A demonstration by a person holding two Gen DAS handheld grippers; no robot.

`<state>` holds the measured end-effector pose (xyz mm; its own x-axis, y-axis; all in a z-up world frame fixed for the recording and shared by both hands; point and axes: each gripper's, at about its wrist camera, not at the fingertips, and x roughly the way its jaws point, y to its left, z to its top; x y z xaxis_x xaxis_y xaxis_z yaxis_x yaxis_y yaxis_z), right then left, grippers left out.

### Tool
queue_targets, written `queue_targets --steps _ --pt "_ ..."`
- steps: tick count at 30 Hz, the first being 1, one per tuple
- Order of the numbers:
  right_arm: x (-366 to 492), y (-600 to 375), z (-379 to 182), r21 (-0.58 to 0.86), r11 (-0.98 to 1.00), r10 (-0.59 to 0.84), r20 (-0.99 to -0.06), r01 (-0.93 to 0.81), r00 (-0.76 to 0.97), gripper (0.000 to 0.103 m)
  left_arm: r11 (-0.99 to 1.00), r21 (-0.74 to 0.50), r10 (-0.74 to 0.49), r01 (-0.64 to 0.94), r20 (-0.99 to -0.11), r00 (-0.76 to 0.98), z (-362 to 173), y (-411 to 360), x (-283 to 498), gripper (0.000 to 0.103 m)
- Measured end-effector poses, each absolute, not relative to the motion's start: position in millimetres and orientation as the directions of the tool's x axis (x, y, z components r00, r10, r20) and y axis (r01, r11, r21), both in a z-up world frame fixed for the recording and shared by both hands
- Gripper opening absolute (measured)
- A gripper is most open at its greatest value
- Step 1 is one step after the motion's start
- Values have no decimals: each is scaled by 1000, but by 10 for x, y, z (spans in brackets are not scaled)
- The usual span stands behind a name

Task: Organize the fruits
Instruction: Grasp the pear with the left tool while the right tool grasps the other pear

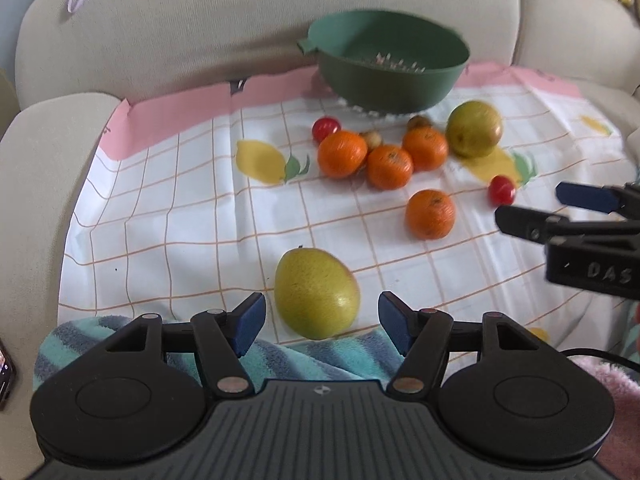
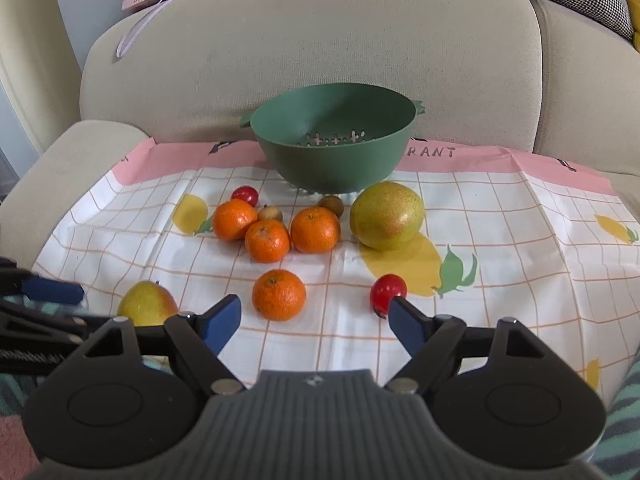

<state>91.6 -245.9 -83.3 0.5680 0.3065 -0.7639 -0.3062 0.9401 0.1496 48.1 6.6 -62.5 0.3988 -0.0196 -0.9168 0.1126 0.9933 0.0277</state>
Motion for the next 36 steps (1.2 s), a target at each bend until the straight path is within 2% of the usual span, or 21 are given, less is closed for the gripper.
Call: queue_targets --steps 10,18,36 --pt "1149 -2431 -995 194 944 313 -780 -265 543 80 995 32 1 97 -952 305 -881 90 722 76" --pt "1293 -2410 -1082 167 957 274 -789 -237 550 90 994 6 -20 113 -973 230 -1061 81 842 75" --pt "1407 -2346 -1226 152 961 255 -812 -232 524 90 991 6 -30 136 -964 264 -1159 69 867 72"
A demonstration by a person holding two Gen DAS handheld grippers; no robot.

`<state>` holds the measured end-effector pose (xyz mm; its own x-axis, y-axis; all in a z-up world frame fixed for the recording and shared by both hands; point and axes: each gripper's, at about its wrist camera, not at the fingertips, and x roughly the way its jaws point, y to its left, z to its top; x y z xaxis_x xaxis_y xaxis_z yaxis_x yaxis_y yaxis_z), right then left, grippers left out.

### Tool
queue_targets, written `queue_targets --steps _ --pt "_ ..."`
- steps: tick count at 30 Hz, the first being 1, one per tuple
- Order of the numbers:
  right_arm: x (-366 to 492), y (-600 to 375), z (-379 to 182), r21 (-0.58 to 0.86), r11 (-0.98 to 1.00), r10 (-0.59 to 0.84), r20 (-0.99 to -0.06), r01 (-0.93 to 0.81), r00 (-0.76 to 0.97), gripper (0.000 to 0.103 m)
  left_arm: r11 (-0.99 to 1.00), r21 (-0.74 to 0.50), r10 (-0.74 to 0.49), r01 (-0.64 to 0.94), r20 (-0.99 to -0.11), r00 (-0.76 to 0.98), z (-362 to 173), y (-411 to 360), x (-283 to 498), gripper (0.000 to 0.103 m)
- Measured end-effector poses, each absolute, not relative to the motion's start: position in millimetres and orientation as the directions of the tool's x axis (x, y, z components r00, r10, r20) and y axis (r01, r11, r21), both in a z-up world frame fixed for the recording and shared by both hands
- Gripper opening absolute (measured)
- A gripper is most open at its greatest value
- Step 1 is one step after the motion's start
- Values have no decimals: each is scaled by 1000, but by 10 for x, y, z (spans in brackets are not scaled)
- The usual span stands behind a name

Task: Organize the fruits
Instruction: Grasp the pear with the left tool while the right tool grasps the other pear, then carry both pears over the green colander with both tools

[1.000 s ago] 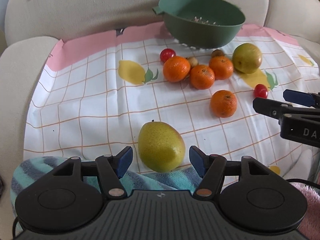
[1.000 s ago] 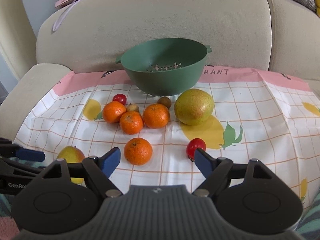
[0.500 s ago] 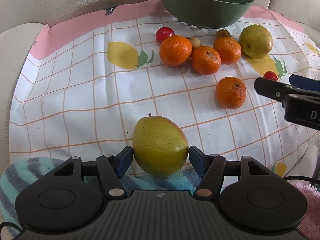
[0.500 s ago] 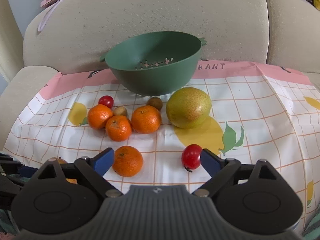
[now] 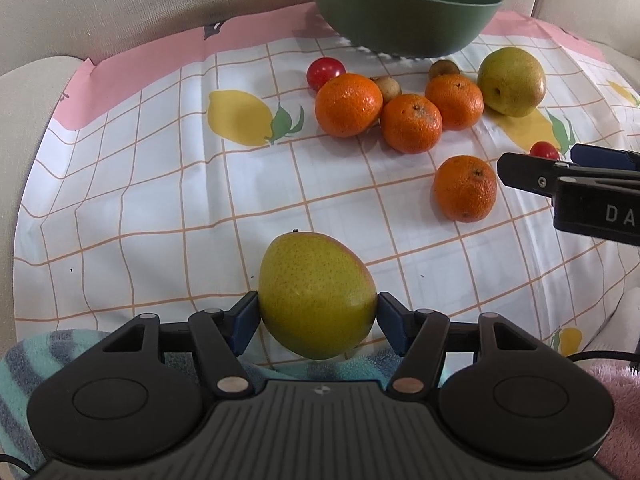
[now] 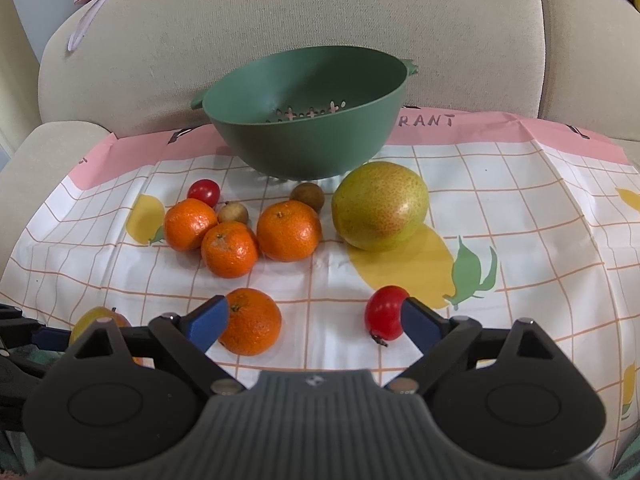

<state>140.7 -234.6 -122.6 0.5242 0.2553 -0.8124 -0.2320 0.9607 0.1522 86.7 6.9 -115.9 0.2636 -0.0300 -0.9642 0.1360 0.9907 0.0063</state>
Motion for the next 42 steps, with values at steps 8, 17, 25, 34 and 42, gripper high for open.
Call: queue_targets --steps 8,17,25,34,42 --pt "1501 -2405 -1200 164 966 248 -803 -199 541 89 995 -28 -58 96 -942 330 -1057 133 891 72" --pt "1848 -2623 -1175 230 969 240 -792 -89 561 77 997 -54 -73 61 -919 388 -875 195 1070 72" --pt "2217 -2730 -1254 324 946 254 -800 34 543 74 997 -59 -77 54 -898 432 -764 164 1290 72" --pt "2404 -2657 -1426 303 952 237 -826 48 512 68 996 -77 -91 48 -891 444 -736 167 1432 72" --pt "2455 -2562 -1481 295 955 242 -832 27 499 67 995 -91 -100 41 -882 461 -681 193 1503 72"
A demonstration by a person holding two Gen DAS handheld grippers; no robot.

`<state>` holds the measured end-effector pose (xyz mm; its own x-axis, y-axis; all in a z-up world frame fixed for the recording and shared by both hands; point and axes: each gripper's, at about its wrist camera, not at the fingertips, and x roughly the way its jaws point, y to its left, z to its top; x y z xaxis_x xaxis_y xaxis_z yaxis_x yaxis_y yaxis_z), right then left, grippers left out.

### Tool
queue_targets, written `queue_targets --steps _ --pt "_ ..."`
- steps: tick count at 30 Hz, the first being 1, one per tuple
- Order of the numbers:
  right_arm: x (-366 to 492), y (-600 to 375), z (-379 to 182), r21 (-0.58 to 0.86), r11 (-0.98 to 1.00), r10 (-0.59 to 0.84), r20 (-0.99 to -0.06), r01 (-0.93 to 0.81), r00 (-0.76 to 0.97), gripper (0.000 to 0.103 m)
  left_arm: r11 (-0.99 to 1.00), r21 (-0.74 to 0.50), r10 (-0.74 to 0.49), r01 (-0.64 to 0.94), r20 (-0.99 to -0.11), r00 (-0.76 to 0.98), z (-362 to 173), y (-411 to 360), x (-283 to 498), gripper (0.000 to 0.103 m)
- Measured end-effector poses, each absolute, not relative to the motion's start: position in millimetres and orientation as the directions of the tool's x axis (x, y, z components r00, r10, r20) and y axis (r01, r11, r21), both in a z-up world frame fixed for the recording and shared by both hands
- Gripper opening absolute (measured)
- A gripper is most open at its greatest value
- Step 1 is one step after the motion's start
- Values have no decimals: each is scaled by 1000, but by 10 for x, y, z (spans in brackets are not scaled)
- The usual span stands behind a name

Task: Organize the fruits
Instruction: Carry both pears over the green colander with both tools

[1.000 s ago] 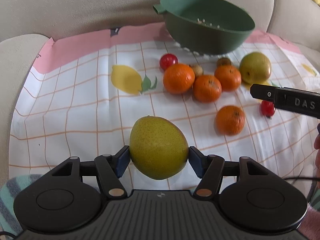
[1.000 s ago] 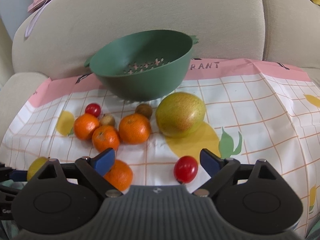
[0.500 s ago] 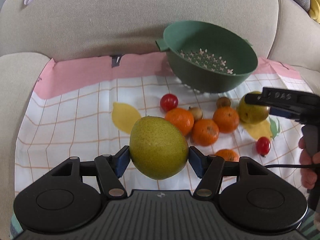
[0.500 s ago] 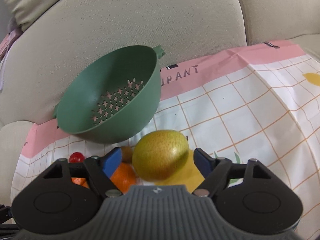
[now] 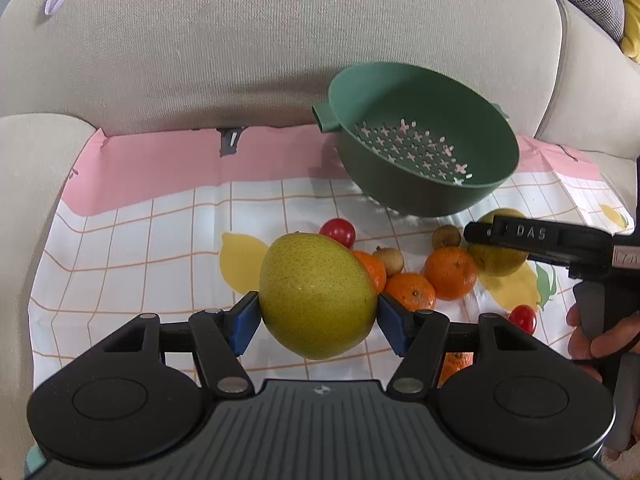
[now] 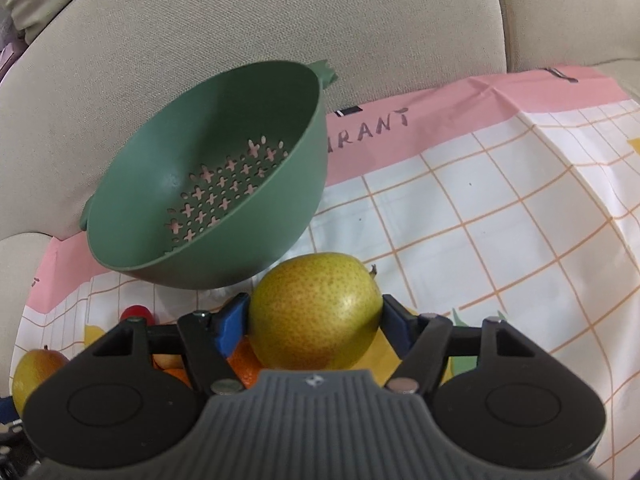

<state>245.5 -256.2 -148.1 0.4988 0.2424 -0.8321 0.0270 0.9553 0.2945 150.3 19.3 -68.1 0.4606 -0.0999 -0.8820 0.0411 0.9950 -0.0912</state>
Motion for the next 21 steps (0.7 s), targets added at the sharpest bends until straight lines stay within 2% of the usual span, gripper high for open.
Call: queue_targets --steps 11,21 --pt "2378 -2617 -1361 270 963 245 -826 -26 508 66 993 -103 -118 58 -857 502 -523 167 1544 72" --pt "2269 -2646 -898 209 967 256 -777 -147 575 66 987 -137 -164 90 -824 542 -266 118 1628 72"
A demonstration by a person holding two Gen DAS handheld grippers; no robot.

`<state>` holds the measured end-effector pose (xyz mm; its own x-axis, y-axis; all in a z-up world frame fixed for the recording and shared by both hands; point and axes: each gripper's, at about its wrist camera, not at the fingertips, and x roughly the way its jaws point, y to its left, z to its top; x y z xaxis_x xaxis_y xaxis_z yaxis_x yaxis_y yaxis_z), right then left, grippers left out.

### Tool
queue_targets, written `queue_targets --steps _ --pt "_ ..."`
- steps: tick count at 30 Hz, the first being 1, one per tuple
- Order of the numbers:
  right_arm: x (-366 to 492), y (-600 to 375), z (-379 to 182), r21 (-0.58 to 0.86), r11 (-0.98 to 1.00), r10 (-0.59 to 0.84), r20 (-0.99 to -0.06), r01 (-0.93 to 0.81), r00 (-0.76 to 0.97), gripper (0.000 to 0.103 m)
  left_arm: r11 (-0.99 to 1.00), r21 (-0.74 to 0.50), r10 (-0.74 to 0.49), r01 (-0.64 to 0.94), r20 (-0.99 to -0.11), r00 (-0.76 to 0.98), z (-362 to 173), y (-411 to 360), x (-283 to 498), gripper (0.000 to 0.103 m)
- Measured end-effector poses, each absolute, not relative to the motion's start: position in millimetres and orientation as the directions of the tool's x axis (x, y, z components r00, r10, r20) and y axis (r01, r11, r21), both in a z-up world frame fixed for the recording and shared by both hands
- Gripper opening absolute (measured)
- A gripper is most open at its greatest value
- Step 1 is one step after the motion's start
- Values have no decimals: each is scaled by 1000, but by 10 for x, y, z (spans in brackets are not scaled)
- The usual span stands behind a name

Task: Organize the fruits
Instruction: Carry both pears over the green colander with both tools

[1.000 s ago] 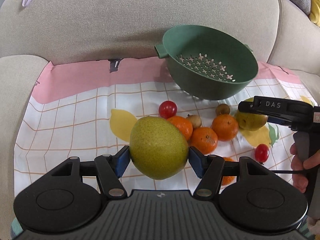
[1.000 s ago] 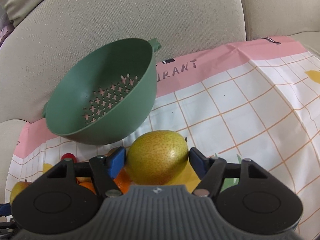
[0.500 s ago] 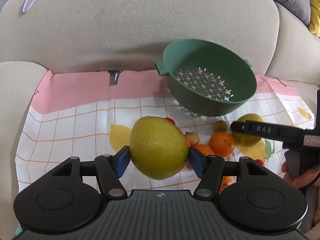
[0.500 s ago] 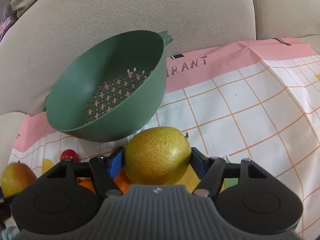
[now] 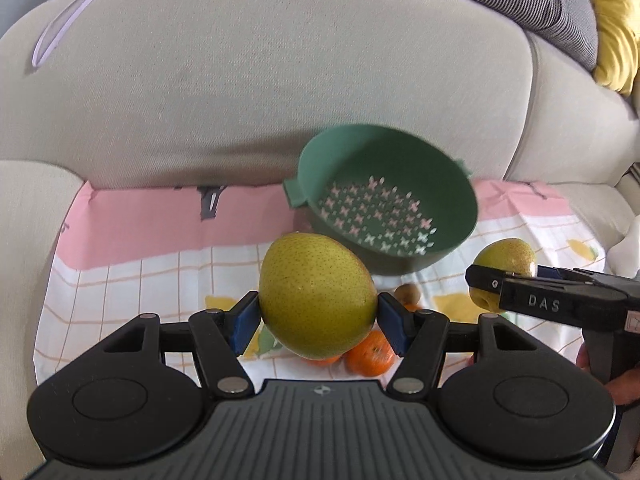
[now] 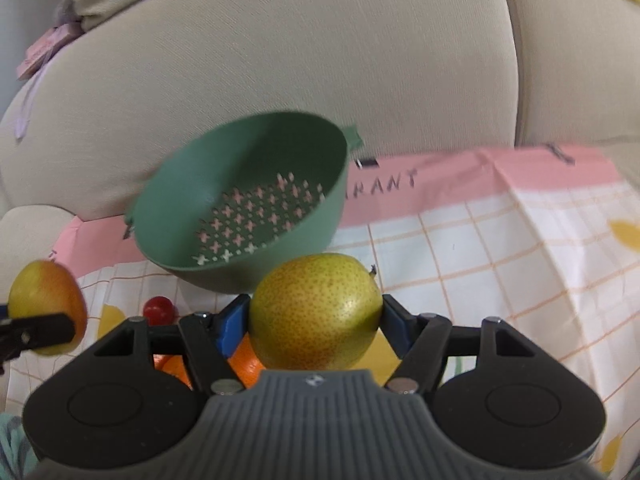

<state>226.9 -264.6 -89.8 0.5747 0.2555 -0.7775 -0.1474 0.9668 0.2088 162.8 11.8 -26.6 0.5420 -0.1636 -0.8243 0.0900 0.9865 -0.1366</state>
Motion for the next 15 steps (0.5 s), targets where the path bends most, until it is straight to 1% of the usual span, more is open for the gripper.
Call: queue_targets --steps 5,11,15 --pt "2326 -2599 -680 180 956 286 -748 -232 599 66 983 -152 -185 105 -803 566 -109 100 1734 72" --pt "2431 -2437 -432 107 932 313 -719 -346 621 66 980 -159 -200 120 -780 593 79 77 1923 72" --pt "2559 -2333 -361 76 910 332 -721 -407 609 66 978 -152 -207 142 -776 596 134 44 2082 72"
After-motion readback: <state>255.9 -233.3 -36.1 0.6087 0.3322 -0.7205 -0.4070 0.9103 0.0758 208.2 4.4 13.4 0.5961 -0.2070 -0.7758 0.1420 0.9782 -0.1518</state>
